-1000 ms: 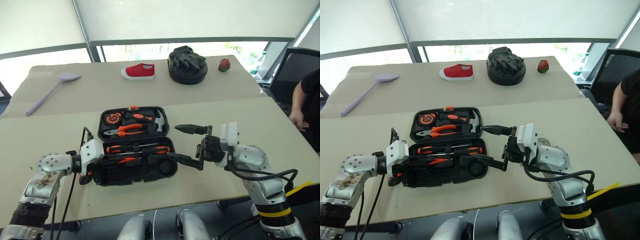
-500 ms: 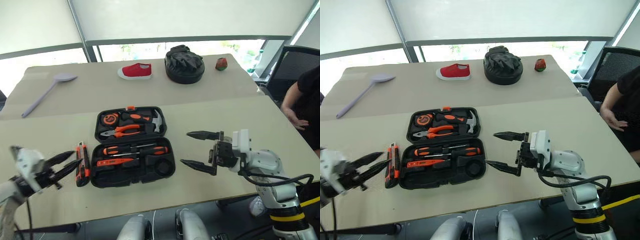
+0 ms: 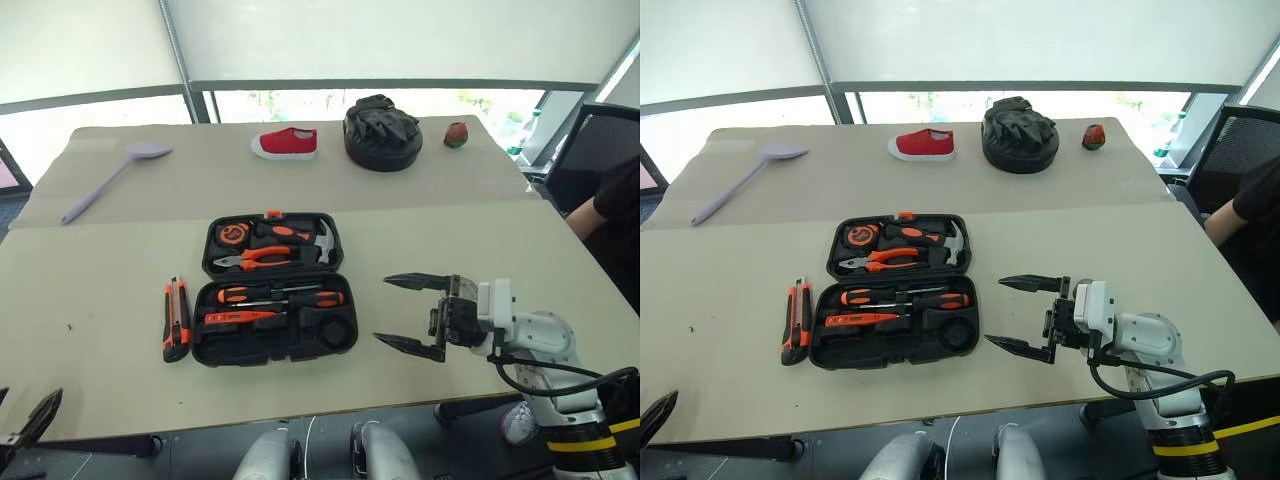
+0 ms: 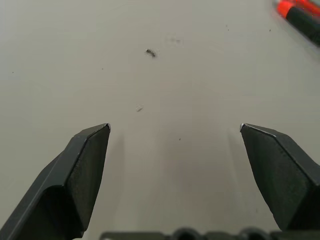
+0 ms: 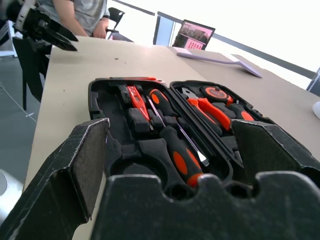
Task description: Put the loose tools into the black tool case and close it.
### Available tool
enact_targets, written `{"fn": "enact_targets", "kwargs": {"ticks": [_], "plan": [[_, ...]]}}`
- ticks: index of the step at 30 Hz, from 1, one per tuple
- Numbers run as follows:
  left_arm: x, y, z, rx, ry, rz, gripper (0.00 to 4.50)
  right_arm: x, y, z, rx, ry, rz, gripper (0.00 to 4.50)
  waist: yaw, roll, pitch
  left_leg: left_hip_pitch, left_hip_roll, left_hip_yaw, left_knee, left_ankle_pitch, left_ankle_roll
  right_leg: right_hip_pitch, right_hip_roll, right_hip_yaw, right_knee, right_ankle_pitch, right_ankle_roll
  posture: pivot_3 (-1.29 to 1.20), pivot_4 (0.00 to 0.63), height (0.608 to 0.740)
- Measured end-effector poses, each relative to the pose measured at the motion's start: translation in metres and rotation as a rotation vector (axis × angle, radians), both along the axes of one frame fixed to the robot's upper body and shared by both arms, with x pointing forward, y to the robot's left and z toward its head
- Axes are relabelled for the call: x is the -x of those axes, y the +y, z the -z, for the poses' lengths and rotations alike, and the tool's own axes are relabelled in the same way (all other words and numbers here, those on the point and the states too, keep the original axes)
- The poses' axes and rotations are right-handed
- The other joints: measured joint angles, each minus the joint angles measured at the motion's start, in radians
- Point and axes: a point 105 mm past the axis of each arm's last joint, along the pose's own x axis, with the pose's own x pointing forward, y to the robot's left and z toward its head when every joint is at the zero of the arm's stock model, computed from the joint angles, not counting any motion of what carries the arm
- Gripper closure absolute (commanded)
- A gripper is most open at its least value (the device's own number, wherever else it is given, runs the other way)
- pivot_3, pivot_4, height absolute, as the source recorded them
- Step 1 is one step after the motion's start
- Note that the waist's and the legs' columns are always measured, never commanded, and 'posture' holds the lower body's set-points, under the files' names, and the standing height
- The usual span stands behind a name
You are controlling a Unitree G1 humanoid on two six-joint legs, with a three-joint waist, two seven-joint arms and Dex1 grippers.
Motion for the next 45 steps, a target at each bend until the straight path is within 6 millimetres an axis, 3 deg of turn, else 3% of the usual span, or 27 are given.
{"fn": "enact_targets", "kwargs": {"ticks": [1, 5, 8, 12, 23, 38, 39, 41, 45], "plan": [[-0.013, -0.018, -0.005, 0.037, 0.021, 0.043, 0.03, 0.001, 0.003, -0.005, -0.007, -0.014, -0.016, 0.0, -0.002, -0.001, 0.0, 0.0, 0.0, 0.001, 0.001, 0.0, 0.0, 0.001, 0.0, 0.0, 0.001, 0.0, 0.001, 0.0, 0.15, 0.74], [-0.041, -0.056, -0.019, 0.075, 0.006, 0.117, 0.03, -0.001, 0.007, -0.011, -0.012, -0.026, -0.034, 0.0, -0.013, 0.0, 0.0, 0.0, 0.0, 0.001, 0.0, 0.001, 0.001, 0.0, 0.001, 0.001, 0.001, 0.003, -0.005, 0.0, 0.15, 0.74], [-0.06, -0.079, -0.013, 0.064, 0.055, 0.077, 0.03, -0.001, 0.01, -0.011, -0.017, -0.023, -0.048, 0.0, -0.018, 0.0, 0.0, 0.0, 0.0, 0.001, -0.003, 0.005, 0.001, -0.002, 0.003, 0.002, 0.002, 0.005, -0.008, 0.0, 0.15, 0.74], [-0.06, -0.102, 0.001, 0.099, 0.104, 0.041, 0.03, -0.001, 0.013, -0.009, -0.021, -0.008, -0.052, 0.0, -0.026, 0.0, 0.0, 0.0, 0.001, 0.001, -0.004, 0.005, -0.004, -0.004, 0.005, 0.003, 0.002, 0.005, -0.01, 0.0, 0.15, 0.74], [-0.062, -0.112, 0.015, 0.044, 0.158, 0.038, 0.03, -0.002, 0.019, -0.013, -0.044, -0.006, -0.058, 0.0, -0.012, 0.0, 0.0, 0.0, 0.0, 0.001, -0.003, 0.001, -0.001, -0.002, 0.004, 0.002, 0.002, 0.005, -0.01, 0.0, 0.15, 0.74], [-0.09, -0.106, 0.016, 0.008, 0.116, -0.028, 0.03, -0.005, 0.027, -0.019, -0.094, 0.001, -0.045, 0.0, -0.009, 0.001, 0.0, 0.0, 0.0, 0.0, -0.003, 0.004, -0.003, -0.002, 0.004, 0.001, 0.003, 0.005, -0.011, 0.0, 0.15, 0.74], [-0.093, -0.105, 0.017, 0.013, 0.108, -0.03, 0.44, -0.005, 0.027, -0.019, -0.097, 0.001, -0.046, 0.0, -0.01, 0.002, 0.0, 0.0, 0.0, 0.0, -0.003, 0.004, -0.004, -0.002, 0.004, 0.001, 0.003, 0.006, -0.011, 0.0, 0.15, 0.74], [-0.098, -0.103, 0.018, 0.015, 0.094, -0.044, 0.73, -0.005, 0.028, -0.02, -0.098, 0.0, -0.047, 0.0, -0.01, 0.002, 0.0, 0.001, 0.0, 0.0, -0.003, 0.005, -0.005, -0.002, 0.004, 0.001, 0.003, 0.006, -0.012, 0.0, 0.15, 0.74], [-0.098, -0.099, 0.02, 0.002, 0.089, -0.045, 2.22, -0.005, 0.028, -0.02, -0.102, 0.0, -0.038, 0.0, -0.012, 0.002, 0.0, 0.001, 0.001, 0.0, -0.003, 0.006, -0.004, -0.002, 0.004, 0.001, 0.003, 0.006, -0.012, 0.0, 0.15, 0.74]]}}
